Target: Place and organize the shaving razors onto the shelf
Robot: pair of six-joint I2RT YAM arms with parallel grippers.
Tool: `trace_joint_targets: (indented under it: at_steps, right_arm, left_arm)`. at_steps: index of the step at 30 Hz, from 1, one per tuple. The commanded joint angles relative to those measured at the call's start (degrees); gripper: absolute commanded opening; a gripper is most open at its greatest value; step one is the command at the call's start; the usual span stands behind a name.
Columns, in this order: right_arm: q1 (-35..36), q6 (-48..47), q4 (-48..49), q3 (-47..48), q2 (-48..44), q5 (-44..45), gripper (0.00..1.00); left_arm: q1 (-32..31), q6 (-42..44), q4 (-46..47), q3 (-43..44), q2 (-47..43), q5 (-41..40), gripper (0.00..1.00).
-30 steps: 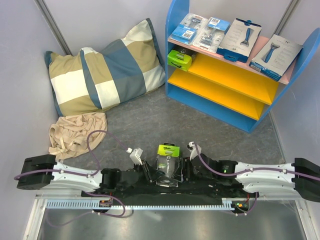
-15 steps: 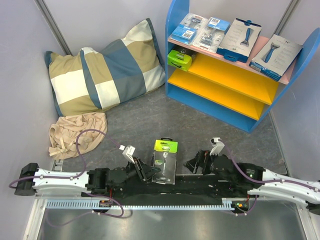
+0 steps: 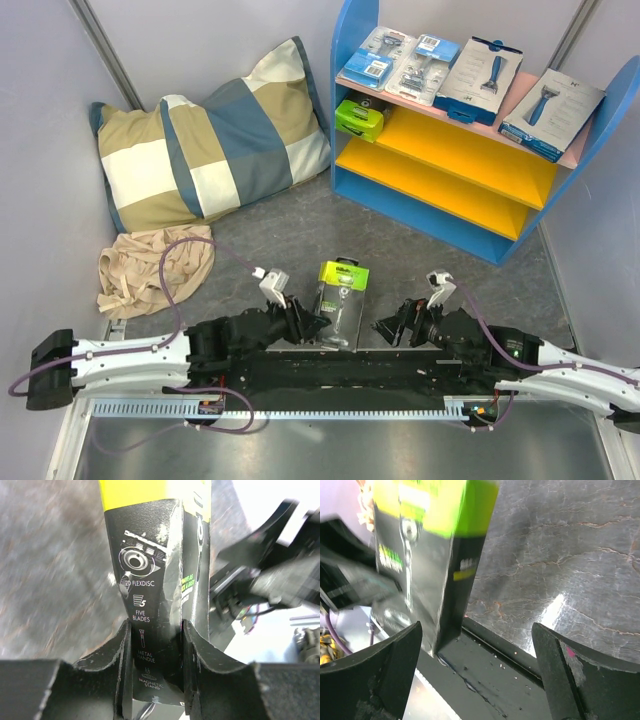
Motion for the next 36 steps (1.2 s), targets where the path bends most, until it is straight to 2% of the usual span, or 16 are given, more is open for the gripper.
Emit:
trace_joint_targets:
  at_steps: [1,8,15,16,20,24,28,31,34,36]
  right_arm:
    - [0.13,-3.1,5.98,1.34,1.78,-1.67,0.98]
    - [0.04,-7.06,12.23,1.6,0.46,-0.01,0.98]
    - [0.04,-9.52,13.2,3.53,5.19,2.81,0.98]
    - [0.13,-10.05,14.25,3.71,5.9,2.9,0.98]
    - [0.04,-12.33,17.94,4.06,8.19,2.55,0.98]
    - [0.04,-16.37,22.16,4.85,9.42,2.81,0.98]
    - [-0.13,-18.4,25.94,4.68,10.39,2.55,0.98]
    - [-0.48,-19.45,29.98,4.06,11.71,0.97,0.98]
    - [-1.27,-20.51,32.62,4.85,14.95,-1.75,0.9]
    - [-1.71,-20.77,34.2,5.55,17.68,-3.77,0.74]
  left_arm:
    - [8.22,5.94,15.37,6.09,4.67,12.64,0.02]
    - [16.83,8.15,25.21,10.14,13.3,32.51,0.03]
    - [26.33,1.83,41.99,8.12,19.18,50.35,0.04]
    - [27.12,1.03,44.53,8.12,20.15,54.98,0.04]
    - [30.2,-3.1,57.17,7.95,26.57,63.19,0.04]
    - [31.26,-6.0,63.78,8.38,31.41,67.77,0.04]
    - [32.31,-5.74,64.69,9.79,33.69,72.15,0.07]
    - [33.19,-3.81,60.92,11.37,34.23,73.92,0.1]
    - [34.59,-1.18,55.92,12.16,34.05,74.45,0.18]
    - [35.74,0.23,54.23,12.25,33.53,74.63,0.22]
